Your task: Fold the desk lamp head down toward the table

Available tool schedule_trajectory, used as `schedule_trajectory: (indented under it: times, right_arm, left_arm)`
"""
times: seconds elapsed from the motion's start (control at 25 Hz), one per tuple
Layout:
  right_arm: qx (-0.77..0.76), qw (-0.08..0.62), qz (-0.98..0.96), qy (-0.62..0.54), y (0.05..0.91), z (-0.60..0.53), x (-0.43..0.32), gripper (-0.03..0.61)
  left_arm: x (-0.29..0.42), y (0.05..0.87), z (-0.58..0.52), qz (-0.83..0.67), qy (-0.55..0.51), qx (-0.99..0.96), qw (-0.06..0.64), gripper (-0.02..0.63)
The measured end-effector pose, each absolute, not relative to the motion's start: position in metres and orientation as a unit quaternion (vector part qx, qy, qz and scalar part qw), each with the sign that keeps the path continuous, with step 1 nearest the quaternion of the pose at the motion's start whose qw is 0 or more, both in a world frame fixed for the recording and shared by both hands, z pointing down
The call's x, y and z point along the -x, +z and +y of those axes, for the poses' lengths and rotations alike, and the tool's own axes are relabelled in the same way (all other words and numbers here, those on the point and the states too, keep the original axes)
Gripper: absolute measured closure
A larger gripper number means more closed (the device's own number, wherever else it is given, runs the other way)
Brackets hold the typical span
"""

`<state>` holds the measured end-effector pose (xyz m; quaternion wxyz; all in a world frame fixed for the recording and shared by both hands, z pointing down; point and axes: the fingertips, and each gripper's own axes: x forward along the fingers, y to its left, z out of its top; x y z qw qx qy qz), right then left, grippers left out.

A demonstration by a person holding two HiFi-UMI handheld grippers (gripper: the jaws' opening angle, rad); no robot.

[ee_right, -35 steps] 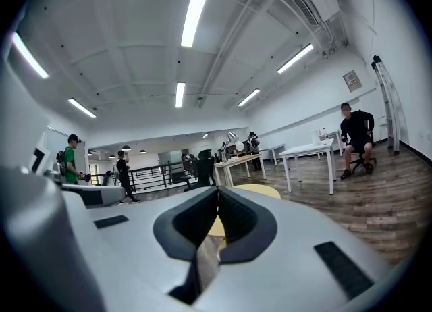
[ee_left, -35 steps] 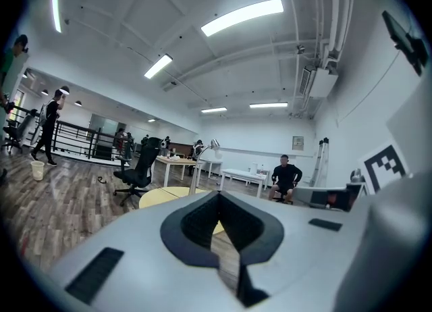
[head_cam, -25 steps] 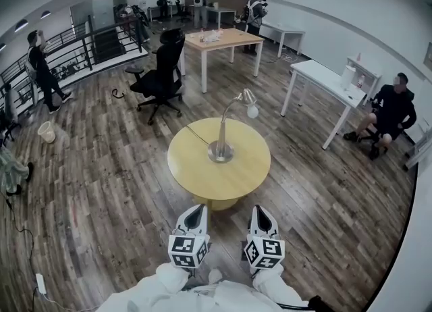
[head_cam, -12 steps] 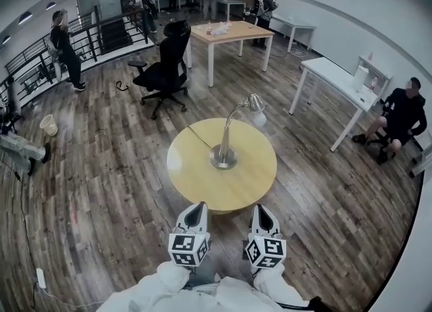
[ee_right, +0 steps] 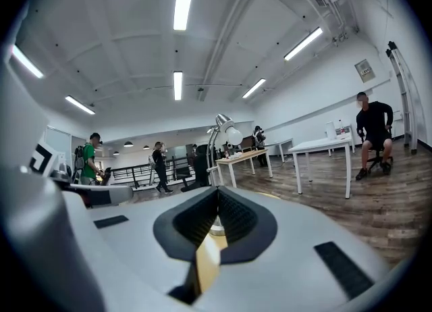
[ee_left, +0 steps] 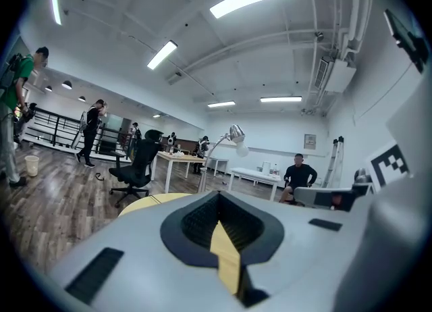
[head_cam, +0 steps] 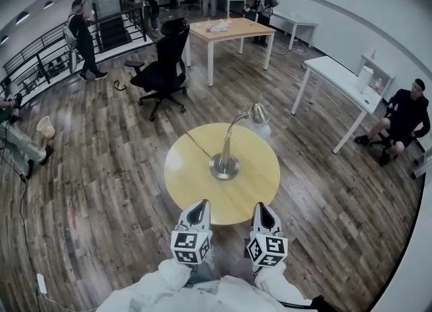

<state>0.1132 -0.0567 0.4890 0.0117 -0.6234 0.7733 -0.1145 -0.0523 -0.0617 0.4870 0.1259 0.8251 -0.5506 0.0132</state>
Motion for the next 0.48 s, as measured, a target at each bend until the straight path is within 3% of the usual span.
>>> schedule_trajectory:
  times: [0.48]
  right_arm:
    - [0.618, 0.007, 0.778, -0.111, 0.488, -0.180, -0.077, 0.566]
  left_arm:
    - [0.071, 0.478, -0.198, -0.538, 0.003, -0.835, 0.118, 0.614]
